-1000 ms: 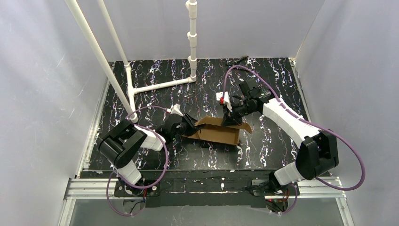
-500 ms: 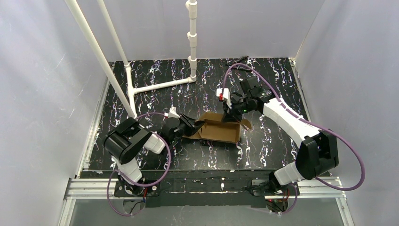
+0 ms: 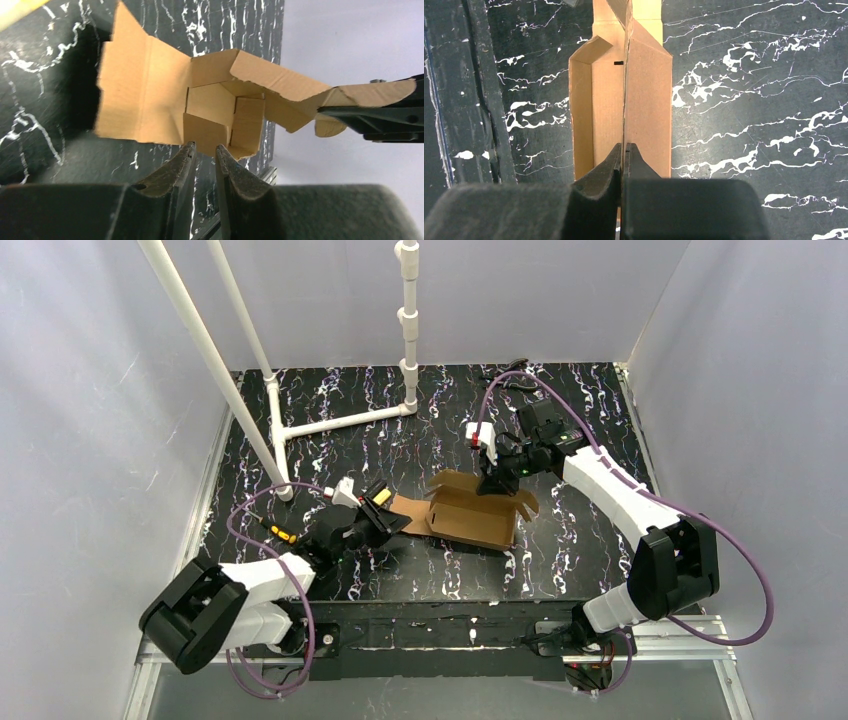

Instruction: Fold the paper box

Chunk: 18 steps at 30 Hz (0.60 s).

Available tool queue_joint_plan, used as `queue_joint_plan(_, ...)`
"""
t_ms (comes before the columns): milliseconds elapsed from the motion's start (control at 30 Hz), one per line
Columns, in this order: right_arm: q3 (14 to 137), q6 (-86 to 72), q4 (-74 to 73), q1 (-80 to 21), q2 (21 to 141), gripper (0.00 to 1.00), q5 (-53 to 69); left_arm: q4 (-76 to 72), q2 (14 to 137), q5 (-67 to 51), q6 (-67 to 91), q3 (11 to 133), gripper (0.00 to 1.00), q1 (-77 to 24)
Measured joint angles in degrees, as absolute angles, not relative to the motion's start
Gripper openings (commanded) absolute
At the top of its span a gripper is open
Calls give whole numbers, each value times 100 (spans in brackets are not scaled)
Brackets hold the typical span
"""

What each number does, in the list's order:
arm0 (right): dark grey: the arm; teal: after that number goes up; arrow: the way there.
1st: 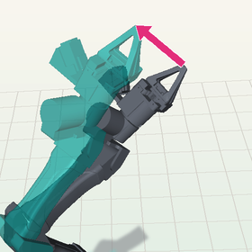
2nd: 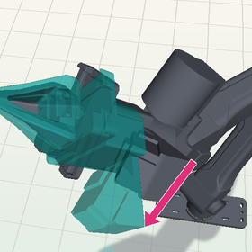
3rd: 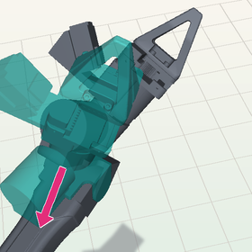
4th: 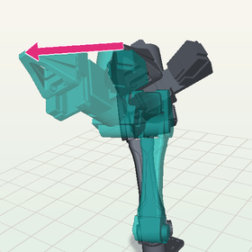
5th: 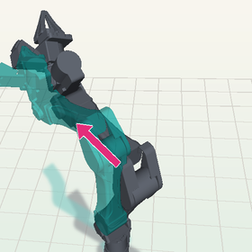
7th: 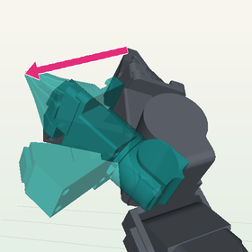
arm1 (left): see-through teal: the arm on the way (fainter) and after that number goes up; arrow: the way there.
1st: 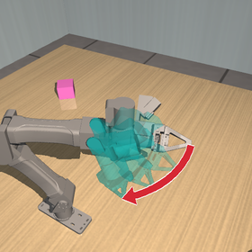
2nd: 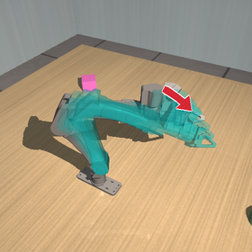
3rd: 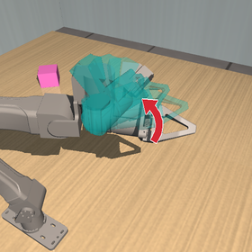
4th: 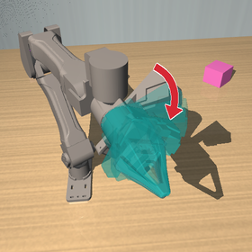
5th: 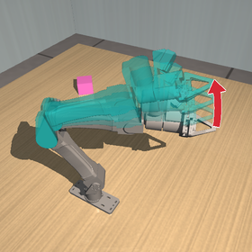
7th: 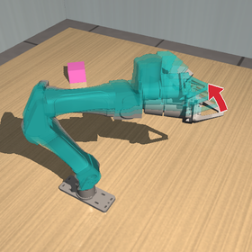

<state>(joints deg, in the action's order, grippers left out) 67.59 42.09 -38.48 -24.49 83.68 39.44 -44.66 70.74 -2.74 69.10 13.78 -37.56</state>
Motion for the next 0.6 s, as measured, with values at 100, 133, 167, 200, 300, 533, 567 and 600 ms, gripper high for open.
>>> queue_joint_plan(100,6731,4272,-3881,-2449,8368,1,4040,-4058,6807,-351,6757,1299,17,-3756)
queue_joint_plan(133,6711,4305,-3894,-2449,8368,1,4077,-3977,6781,-403,6724,1299,17,-3756)
queue_joint_plan(167,6692,4335,-3898,-2449,8370,1,4104,-3929,6775,-458,6698,1299,17,-3756)
queue_joint_plan(200,6683,4370,-3929,-2449,8372,1,4134,-3868,6788,-526,6667,1299,17,-3756)
queue_joint_plan(300,6683,4416,-3966,-2451,8374,1,4195,-3763,6932,-650,6606,1326,17,-3760)
queue_joint_plan(533,6683,4493,-4018,-2477,8388,1,4246,-3594,7778,-847,6449,1992,17,-3802)
queue_joint_plan(567,6683,4495,-4021,-2482,8388,1,4250,-3592,7885,-869,6427,2117,17,-3817)
queue_joint_plan(600,6683,4499,-4025,-2482,8388,1,4254,-3594,7979,-891,6407,2231,17,-3837)
